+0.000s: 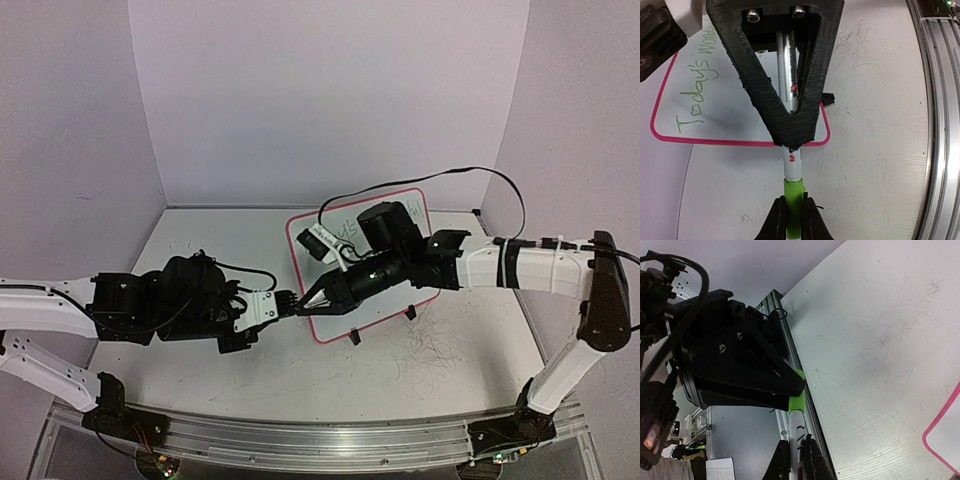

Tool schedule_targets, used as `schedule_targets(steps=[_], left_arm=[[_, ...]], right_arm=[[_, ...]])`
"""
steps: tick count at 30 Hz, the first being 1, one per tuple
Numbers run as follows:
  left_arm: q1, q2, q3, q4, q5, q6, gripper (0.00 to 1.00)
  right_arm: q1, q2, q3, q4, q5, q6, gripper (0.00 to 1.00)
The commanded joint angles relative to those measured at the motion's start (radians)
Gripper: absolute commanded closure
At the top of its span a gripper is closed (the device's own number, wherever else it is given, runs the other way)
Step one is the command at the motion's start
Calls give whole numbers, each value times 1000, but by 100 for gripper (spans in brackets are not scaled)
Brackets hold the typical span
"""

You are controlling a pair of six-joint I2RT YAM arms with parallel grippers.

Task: Write a sentence on the whiteboard
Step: Insert the whiteboard marker without the cap into the pen cap.

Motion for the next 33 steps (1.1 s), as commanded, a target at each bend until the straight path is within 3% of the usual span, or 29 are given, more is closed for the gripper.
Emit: schedule_targets(steps=[1, 7, 14, 24, 28, 31, 33], left_arm=[[-18, -1, 42, 245, 7, 20, 100], [-26, 14, 53, 296, -5, 27, 100], [-70, 57, 39, 429, -140, 90, 100], [-124, 109, 17, 520, -224, 127, 100], [-124, 86, 11, 503, -205, 71, 100], [-124, 34, -3, 473, -207, -41, 89], [-122, -3, -3, 428, -212, -140, 66]], right_arm=[[21, -69, -75, 189, 39, 68, 100], [23, -74, -83, 209, 49, 111, 100], [28, -61, -84, 232, 42, 194, 100], [28, -68, -189, 488, -30, 495, 100], [2, -118, -243, 499, 26, 479, 100], [-49, -181, -308, 442, 102, 392, 100], [-66, -233, -337, 375, 144, 296, 100]])
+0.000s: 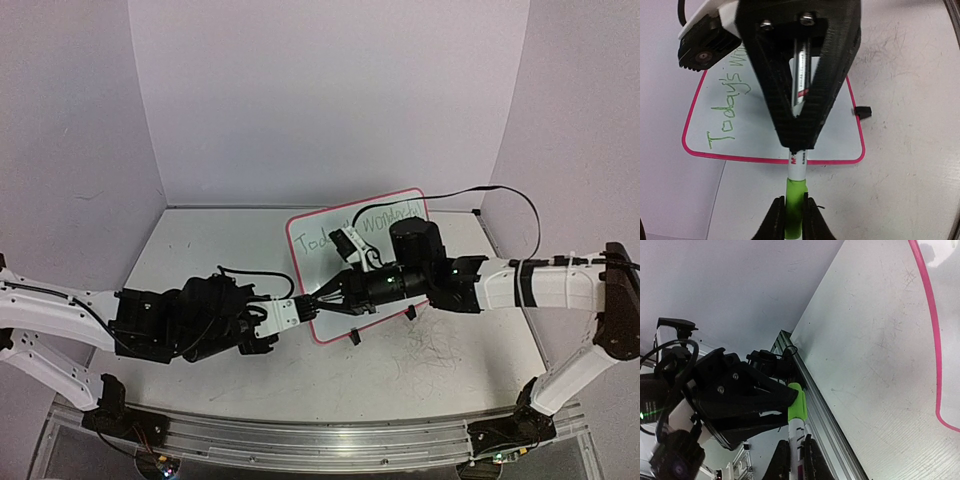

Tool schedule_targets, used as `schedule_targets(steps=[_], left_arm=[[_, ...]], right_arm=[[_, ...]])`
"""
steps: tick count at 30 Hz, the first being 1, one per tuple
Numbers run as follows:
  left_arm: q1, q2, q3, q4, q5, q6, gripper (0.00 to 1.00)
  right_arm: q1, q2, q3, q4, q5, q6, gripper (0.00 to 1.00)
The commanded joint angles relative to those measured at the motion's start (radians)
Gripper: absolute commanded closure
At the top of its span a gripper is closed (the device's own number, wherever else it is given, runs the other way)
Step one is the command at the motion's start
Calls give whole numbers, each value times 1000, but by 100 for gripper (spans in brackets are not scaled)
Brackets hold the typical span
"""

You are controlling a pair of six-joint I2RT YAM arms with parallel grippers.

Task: Write a sentence on the whiteboard
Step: Insert the whiteboard marker without the cap into the pen cap, then put down the whiteboard marker at the center of the board.

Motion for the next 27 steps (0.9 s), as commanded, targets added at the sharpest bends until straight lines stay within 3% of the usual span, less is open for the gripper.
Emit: schedule_targets(steps=[1, 4, 7, 12, 18, 27], left_arm=[[-21, -116, 28, 142, 62, -232, 59], [-20, -178, 27, 48, 104, -363, 41], [-14, -238, 4, 19, 150, -449, 32], [50, -291, -20, 16, 143, -592, 29], [262, -294, -30, 15, 270, -779, 25], [365, -297, -59, -4, 297, -897, 23]], right_arm=[[-28, -112, -59, -37, 81, -170, 100], [-34, -162, -88, -176, 121, -321, 100], [-35, -177, -132, -276, 192, -425, 100], [-36, -146, -223, -241, 156, -487, 100], [-34, 6, -261, -80, 25, -509, 98], [-36, 102, -288, -59, 178, -445, 83]])
